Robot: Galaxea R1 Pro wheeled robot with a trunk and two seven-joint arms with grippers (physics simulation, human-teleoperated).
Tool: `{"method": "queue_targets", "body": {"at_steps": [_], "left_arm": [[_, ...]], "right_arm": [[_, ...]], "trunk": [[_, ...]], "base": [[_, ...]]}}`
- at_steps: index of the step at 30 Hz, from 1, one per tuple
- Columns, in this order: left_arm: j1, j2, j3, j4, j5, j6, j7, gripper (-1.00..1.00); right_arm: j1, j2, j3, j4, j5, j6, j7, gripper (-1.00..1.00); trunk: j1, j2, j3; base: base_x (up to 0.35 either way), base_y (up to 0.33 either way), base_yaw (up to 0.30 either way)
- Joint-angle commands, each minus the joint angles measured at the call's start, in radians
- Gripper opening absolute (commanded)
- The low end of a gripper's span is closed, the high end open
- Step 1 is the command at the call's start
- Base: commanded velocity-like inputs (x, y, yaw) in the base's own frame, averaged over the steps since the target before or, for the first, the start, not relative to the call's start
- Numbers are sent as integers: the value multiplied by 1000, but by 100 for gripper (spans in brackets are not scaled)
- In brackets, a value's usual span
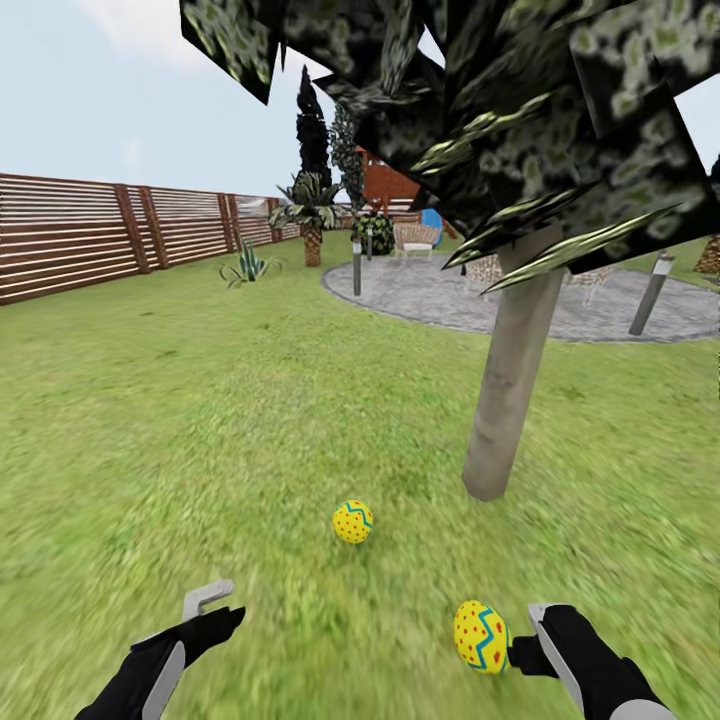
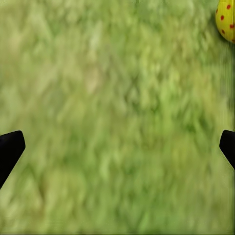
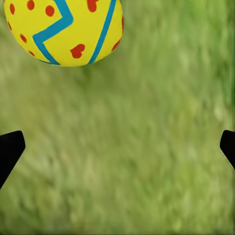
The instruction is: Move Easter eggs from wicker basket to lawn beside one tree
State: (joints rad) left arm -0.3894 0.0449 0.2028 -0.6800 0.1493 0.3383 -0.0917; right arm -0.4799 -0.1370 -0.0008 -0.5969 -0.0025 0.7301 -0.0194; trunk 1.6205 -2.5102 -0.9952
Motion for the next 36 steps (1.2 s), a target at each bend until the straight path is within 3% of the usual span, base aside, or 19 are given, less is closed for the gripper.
{"method": "queue_targets", "body": {"at_steps": [1, 12, 30, 36], "left_arm": [[0, 0, 4, -1, 7, 7, -3, 100], [-1, -11, 3, -1, 6, 7, -5, 100], [0, -29, 1, 28, 6, 7, -3, 100], [0, -30, 2, 28, 6, 7, -3, 100]], "right_arm": [[0, 0, 0, -1, -1, 5, -2, 100], [0, -1, 0, -1, -2, 5, -2, 100], [0, -1, 2, -1, -1, 5, 6, 100], [0, -1, 0, -1, -1, 6, 7, 100]], "trunk": [[-1, 0, 3], [-6, 2, 46], [-14, 7, 115], [-16, 8, 140]], "base": [[-12, -17, 0], [-34, -32, 0], [-213, -249, 0], [-114, -248, -178]]}}
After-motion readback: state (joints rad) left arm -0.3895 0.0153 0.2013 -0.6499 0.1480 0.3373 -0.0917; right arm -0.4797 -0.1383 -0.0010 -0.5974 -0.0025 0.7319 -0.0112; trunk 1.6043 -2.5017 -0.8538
